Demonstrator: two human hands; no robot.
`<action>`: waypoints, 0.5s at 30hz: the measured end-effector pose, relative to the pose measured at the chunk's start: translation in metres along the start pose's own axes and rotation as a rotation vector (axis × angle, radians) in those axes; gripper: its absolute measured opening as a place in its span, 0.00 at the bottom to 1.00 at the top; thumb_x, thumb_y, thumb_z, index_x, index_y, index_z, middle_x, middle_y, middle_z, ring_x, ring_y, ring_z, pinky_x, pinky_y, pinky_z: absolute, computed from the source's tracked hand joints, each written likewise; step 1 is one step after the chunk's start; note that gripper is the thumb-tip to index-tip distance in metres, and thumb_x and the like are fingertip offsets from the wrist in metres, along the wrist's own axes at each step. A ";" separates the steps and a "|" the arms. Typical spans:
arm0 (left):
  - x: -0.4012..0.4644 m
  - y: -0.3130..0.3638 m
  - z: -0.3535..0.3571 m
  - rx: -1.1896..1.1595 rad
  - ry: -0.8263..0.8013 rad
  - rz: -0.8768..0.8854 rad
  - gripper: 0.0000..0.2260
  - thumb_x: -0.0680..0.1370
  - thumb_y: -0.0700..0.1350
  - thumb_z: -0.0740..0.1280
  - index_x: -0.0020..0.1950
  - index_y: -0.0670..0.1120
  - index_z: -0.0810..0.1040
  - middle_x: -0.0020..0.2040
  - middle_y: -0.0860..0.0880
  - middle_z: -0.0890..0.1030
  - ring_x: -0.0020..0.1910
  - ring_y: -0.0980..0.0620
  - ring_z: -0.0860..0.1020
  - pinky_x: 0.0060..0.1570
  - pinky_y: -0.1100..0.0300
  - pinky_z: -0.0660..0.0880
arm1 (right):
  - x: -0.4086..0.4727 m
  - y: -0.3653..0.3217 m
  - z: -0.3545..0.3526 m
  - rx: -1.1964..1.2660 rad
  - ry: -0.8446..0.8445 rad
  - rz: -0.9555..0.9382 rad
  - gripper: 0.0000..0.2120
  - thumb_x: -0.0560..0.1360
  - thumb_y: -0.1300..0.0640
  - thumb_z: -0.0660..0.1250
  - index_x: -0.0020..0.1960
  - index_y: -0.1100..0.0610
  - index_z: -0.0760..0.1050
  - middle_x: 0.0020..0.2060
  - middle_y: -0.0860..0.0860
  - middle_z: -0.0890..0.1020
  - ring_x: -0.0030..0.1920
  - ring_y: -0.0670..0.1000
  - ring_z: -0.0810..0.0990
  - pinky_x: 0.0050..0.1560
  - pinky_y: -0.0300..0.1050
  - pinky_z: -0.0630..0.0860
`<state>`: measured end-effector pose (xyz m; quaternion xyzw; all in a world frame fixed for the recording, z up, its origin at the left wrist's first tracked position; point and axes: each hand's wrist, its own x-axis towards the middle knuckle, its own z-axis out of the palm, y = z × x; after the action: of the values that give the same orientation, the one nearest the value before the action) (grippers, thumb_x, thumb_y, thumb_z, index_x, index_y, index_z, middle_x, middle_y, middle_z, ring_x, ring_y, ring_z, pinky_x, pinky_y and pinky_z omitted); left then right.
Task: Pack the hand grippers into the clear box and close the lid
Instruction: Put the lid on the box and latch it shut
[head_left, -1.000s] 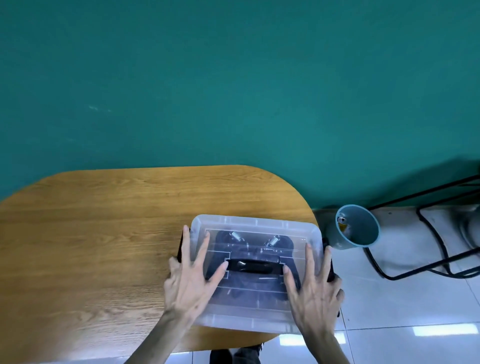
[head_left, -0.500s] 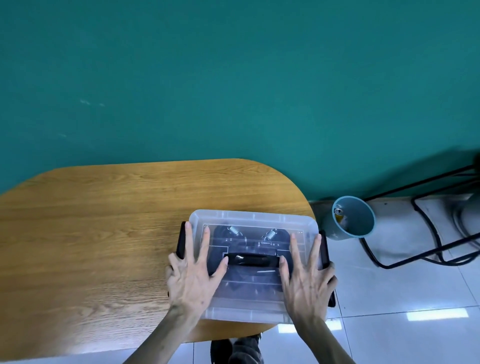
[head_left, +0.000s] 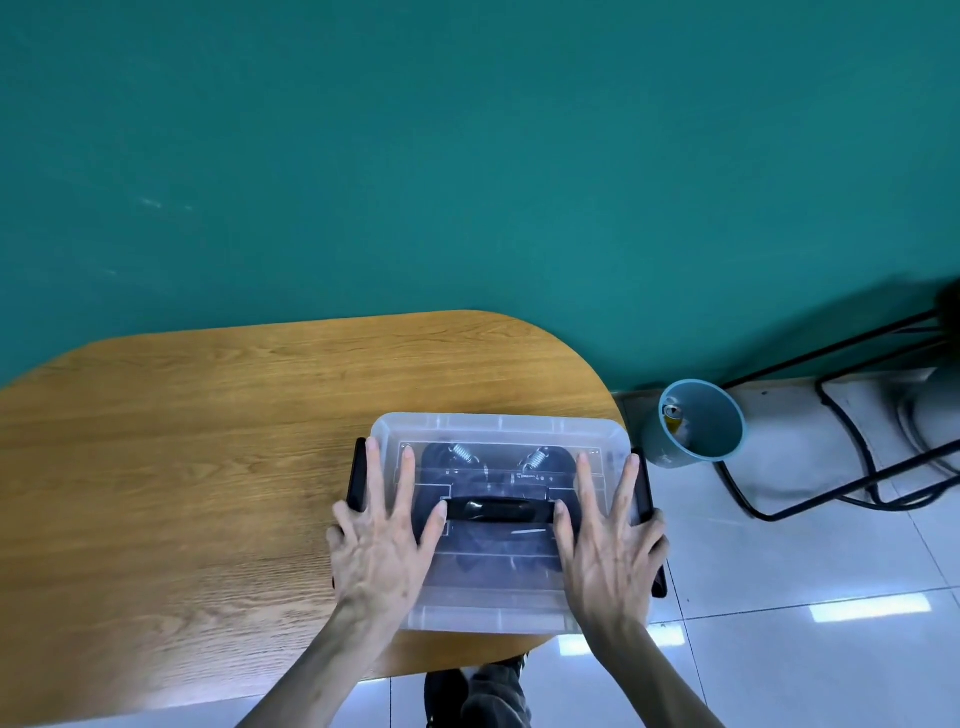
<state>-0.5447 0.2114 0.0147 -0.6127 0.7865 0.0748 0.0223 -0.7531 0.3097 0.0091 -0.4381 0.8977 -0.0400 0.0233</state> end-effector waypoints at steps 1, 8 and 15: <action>0.000 0.000 0.000 0.004 -0.003 -0.001 0.35 0.78 0.71 0.43 0.81 0.58 0.41 0.81 0.49 0.34 0.43 0.45 0.67 0.36 0.54 0.71 | 0.000 0.000 0.000 0.002 -0.001 0.001 0.31 0.81 0.36 0.50 0.81 0.40 0.46 0.81 0.58 0.44 0.54 0.69 0.70 0.46 0.59 0.69; -0.001 0.007 -0.001 0.055 -0.001 0.008 0.34 0.80 0.67 0.42 0.82 0.53 0.42 0.81 0.53 0.34 0.42 0.45 0.65 0.38 0.54 0.69 | 0.000 0.001 0.000 -0.005 -0.013 0.004 0.31 0.80 0.36 0.48 0.80 0.40 0.45 0.81 0.57 0.43 0.54 0.68 0.69 0.47 0.59 0.69; -0.001 0.005 0.004 0.037 0.018 -0.004 0.34 0.80 0.66 0.43 0.82 0.51 0.43 0.82 0.55 0.38 0.41 0.45 0.64 0.38 0.53 0.69 | -0.001 0.001 0.002 0.001 -0.007 0.000 0.31 0.80 0.36 0.48 0.80 0.40 0.45 0.81 0.57 0.43 0.55 0.69 0.69 0.47 0.60 0.70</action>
<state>-0.5492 0.2143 0.0112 -0.6143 0.7867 0.0549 0.0266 -0.7533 0.3110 0.0074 -0.4384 0.8975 -0.0389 0.0268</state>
